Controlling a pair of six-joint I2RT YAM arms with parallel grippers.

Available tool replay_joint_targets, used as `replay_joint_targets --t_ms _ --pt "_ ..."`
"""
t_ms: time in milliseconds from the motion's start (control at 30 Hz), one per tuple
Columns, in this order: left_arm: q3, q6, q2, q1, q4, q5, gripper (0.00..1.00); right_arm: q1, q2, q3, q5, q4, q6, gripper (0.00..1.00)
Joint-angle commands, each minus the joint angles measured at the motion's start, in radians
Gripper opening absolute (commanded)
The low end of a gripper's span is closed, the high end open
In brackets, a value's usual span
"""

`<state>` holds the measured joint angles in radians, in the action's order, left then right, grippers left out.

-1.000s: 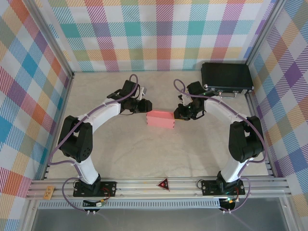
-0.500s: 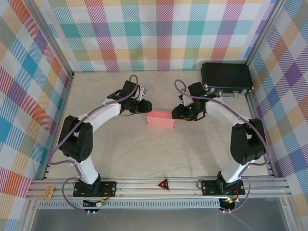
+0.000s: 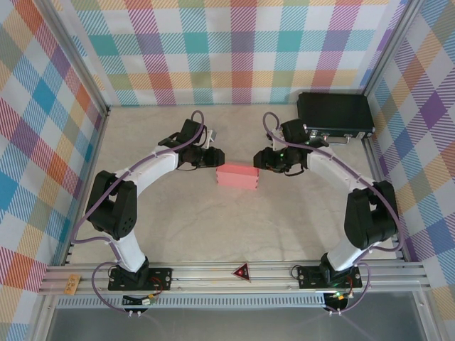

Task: Fold the paper box

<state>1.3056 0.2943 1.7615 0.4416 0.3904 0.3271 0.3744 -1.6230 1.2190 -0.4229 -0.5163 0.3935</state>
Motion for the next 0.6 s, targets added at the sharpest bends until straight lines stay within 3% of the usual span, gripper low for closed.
replay_joint_targets --t_ms 0,567 --pt "-0.044 -0.026 0.002 -0.009 0.041 -0.024 0.4 0.004 -0.038 0.022 0.023 0.016 0.055 0.39" --pt "-0.178 -0.04 -0.042 -0.007 -0.062 -0.055 0.44 0.006 -0.067 -0.075 0.044 -0.008 0.037 0.39"
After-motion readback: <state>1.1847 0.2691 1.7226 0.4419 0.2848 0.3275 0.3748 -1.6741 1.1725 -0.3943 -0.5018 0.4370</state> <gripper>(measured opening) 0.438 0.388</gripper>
